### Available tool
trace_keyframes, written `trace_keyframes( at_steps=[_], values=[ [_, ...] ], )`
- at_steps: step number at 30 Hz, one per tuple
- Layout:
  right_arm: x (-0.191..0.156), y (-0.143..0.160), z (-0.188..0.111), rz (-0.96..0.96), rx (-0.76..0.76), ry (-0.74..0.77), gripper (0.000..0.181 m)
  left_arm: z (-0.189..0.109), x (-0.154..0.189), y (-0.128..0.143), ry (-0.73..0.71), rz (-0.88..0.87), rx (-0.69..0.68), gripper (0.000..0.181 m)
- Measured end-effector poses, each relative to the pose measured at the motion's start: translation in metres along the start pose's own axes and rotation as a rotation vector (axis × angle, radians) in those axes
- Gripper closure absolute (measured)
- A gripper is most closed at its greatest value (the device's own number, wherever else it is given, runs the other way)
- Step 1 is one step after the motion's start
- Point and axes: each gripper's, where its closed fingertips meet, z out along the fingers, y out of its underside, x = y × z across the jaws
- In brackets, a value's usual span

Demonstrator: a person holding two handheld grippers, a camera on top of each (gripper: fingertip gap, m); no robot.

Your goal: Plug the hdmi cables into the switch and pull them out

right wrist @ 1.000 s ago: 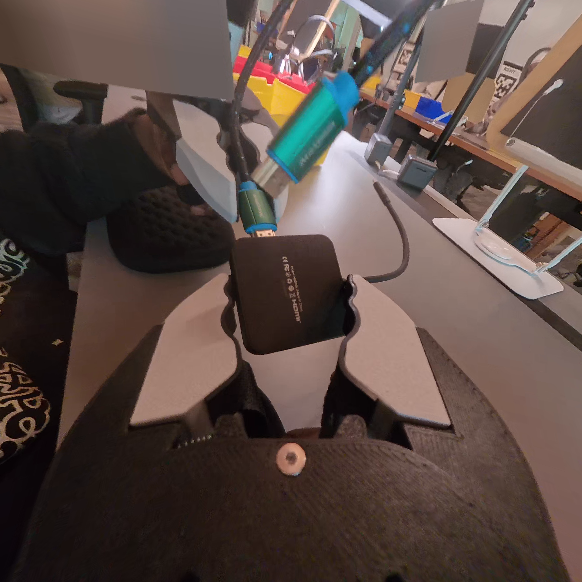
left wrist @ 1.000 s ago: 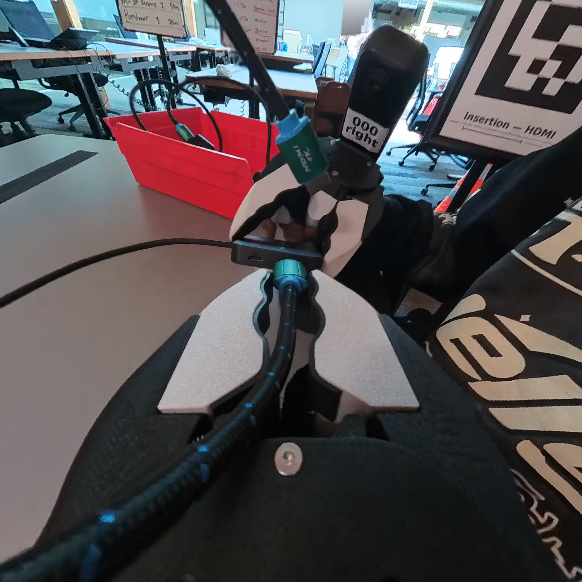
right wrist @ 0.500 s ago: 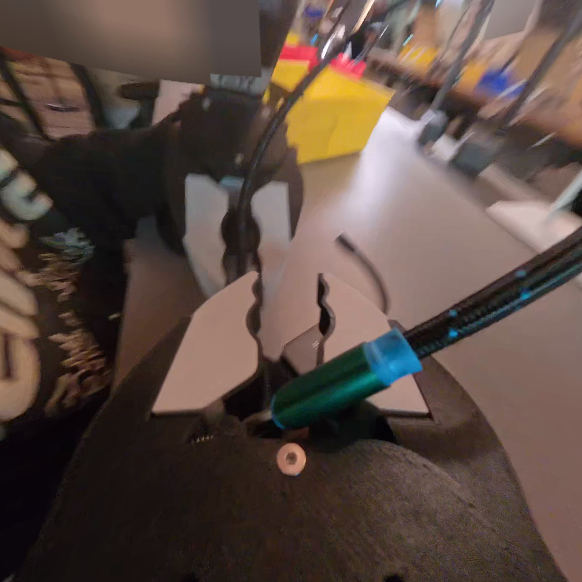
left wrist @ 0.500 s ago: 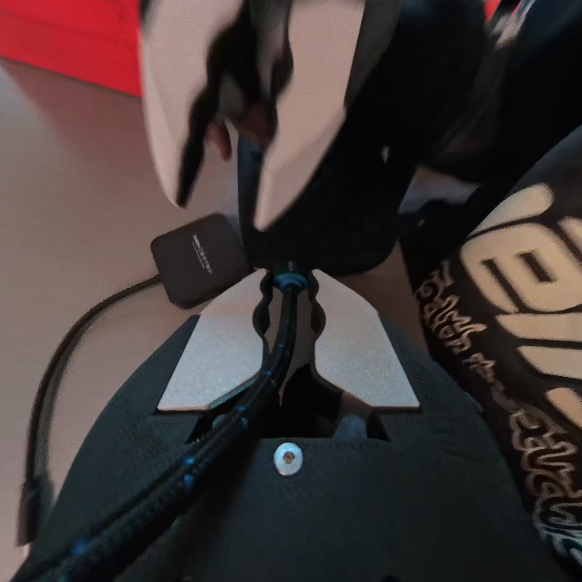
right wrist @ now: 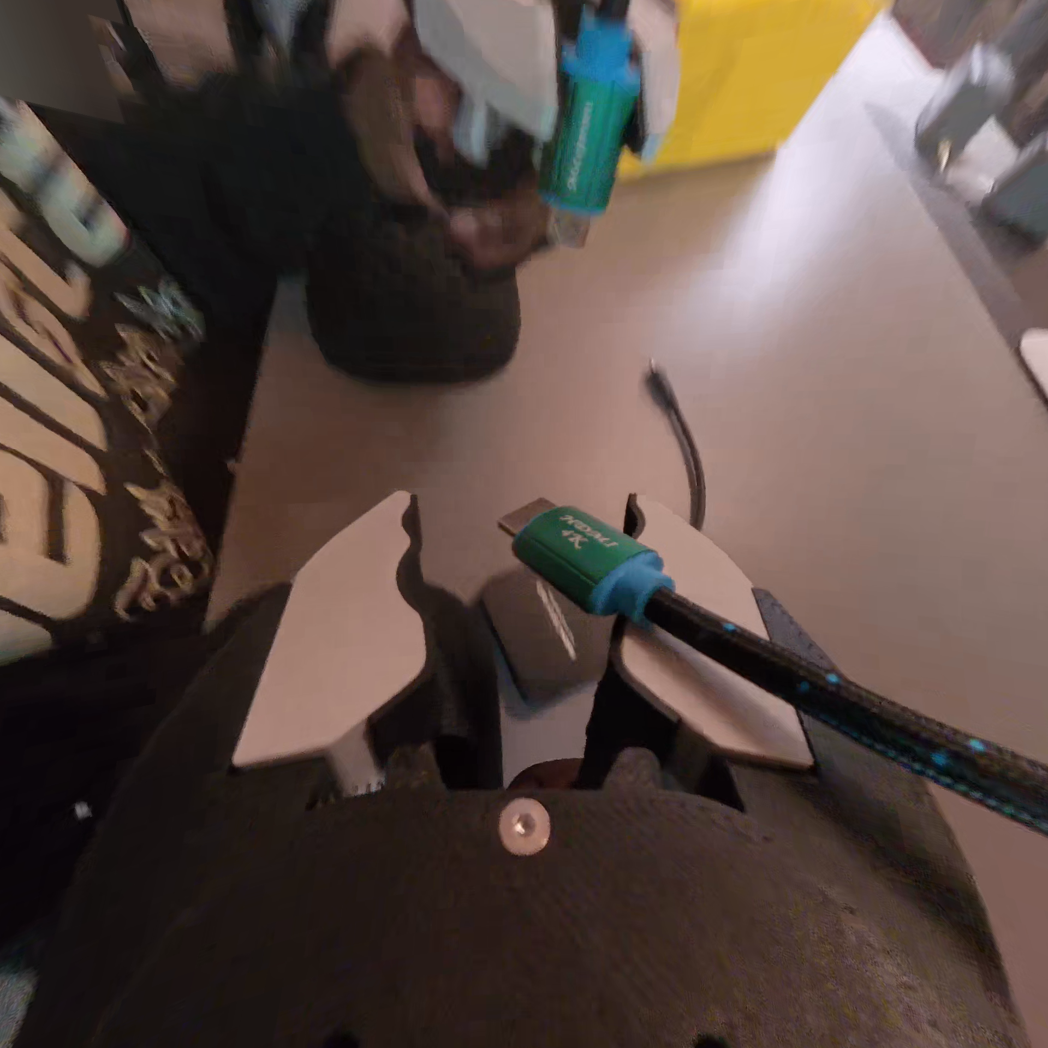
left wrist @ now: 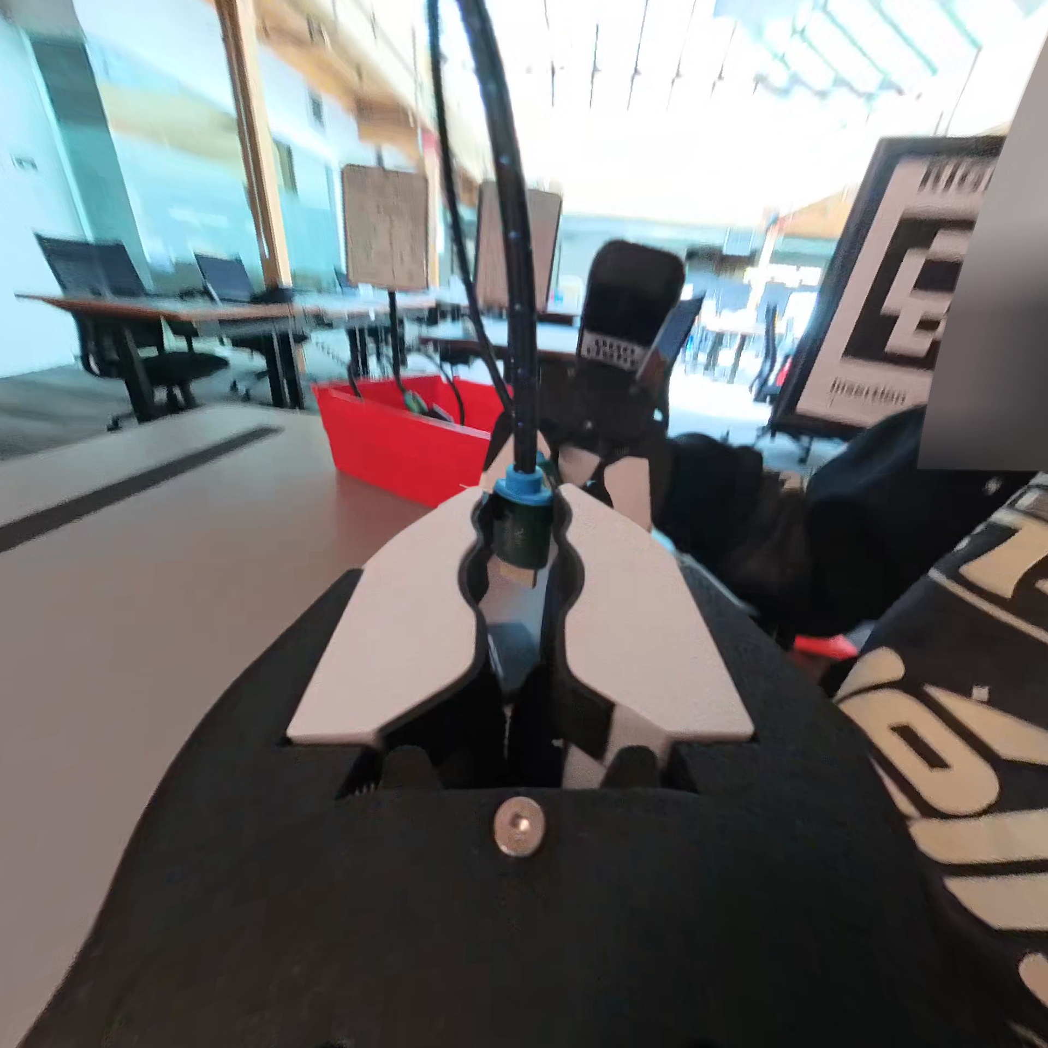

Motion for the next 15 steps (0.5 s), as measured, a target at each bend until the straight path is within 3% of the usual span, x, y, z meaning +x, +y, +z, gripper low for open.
trace_keyframes(
  at_steps=[3, 7, 13, 15],
  values=[
    [0.007, -0.053, -0.013, 0.071, 0.285, 0.021, 0.113, -0.003, 0.0, -0.002, 0.007, 0.006, 0.014, 0.162],
    [0.023, -0.094, -0.037, 0.085, 0.513, 0.117, 0.127, 0.0, 0.004, 0.002, 0.024, 0.009, -0.004, 0.162],
    [0.017, -0.124, -0.026, 0.021, 0.487, 0.105, 0.134, 0.003, 0.01, 0.007, 0.06, 0.012, -0.027, 0.163],
    [0.018, -0.133, -0.023, 0.034, 0.476, 0.083, 0.148, 0.004, 0.016, 0.009, 0.091, 0.028, -0.04, 0.163]
  ],
)
